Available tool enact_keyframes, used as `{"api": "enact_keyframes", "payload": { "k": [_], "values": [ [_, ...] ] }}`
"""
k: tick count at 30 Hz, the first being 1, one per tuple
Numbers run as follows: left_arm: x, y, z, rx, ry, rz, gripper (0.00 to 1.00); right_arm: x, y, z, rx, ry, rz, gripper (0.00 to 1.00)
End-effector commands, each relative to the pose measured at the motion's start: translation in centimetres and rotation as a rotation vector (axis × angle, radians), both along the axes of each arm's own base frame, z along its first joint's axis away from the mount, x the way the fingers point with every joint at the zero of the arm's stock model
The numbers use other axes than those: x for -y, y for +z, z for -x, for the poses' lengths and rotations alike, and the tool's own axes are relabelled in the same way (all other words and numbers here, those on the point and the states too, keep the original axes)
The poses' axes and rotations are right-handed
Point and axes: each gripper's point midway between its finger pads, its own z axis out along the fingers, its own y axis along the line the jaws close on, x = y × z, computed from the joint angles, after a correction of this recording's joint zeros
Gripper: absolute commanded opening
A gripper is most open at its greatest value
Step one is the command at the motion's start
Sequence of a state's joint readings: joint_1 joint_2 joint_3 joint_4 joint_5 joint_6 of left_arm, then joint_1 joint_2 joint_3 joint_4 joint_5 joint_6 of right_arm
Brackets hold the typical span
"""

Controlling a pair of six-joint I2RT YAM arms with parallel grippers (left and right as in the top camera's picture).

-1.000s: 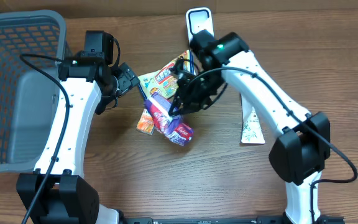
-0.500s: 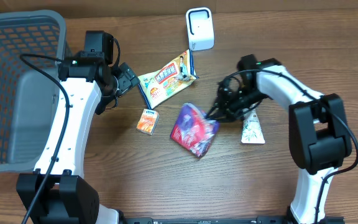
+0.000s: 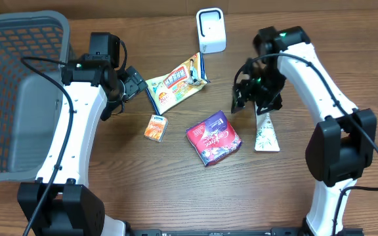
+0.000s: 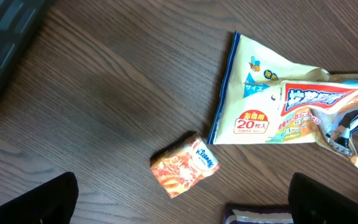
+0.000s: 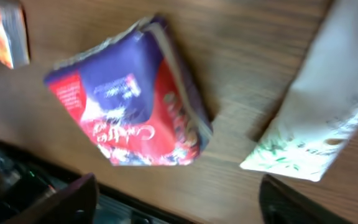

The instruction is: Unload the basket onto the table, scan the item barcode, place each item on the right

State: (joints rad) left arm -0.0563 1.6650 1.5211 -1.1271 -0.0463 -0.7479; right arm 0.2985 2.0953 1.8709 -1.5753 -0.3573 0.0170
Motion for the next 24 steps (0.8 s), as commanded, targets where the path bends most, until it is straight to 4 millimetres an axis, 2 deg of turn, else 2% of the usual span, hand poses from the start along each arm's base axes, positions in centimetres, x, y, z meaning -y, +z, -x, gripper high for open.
{"api": "enact_keyframes", "payload": {
  "k": [1, 2, 4, 6, 10, 13, 17, 22, 24],
  "values": [
    [-0.4, 0.9, -0.3, 0.028, -0.009, -0.020, 1.00, -1.3, -0.6, 1.0, 0.045, 0.128, -0.003, 0.88],
    [-0.4, 0.9, -0.3, 0.028, -0.009, -0.020, 1.00, -1.7, -1.9, 1.3, 0.043, 0.144, -0.003, 0.88],
    [-0.4, 0.9, -0.3, 0.028, -0.010, -0.020, 1.00, -2.2, -2.9, 1.7, 0.042, 0.165, -0.017, 0.86],
    [-0.4, 0.9, -0.3, 0.028, -0.009, -0.020, 1.00, -3.3, -3.9, 2.9, 0.027, 0.240, -0.103, 0.85],
    [-0.4, 0.9, -0.3, 0.028, -0.009, -0.020, 1.00, -3.0, -5.6, 3.8, 0.010, 0.258, -0.107, 0.86],
    [-0.4, 0.9, -0.3, 0.028, -0.009, -0.020, 1.00, -3.2, -6.7, 4.2, 0.005, 0.253, -0.123, 0.85],
    [-0.4, 0.9, -0.3, 0.028, -0.009, -0.020, 1.00, -4.0, -7.3, 4.4, 0.004, 0.235, -0.177, 0.76],
    [-0.4, 0.9, -0.3, 0.028, -0.009, -0.020, 1.00, -4.4, -8.1, 3.3, 0.029, 0.150, -0.168, 0.41],
    [-0.4, 0.9, -0.3, 0.028, -0.009, -0.020, 1.00, -4.6, -8.1, 2.9, 0.025, 0.103, -0.159, 0.21]
  ]
}}
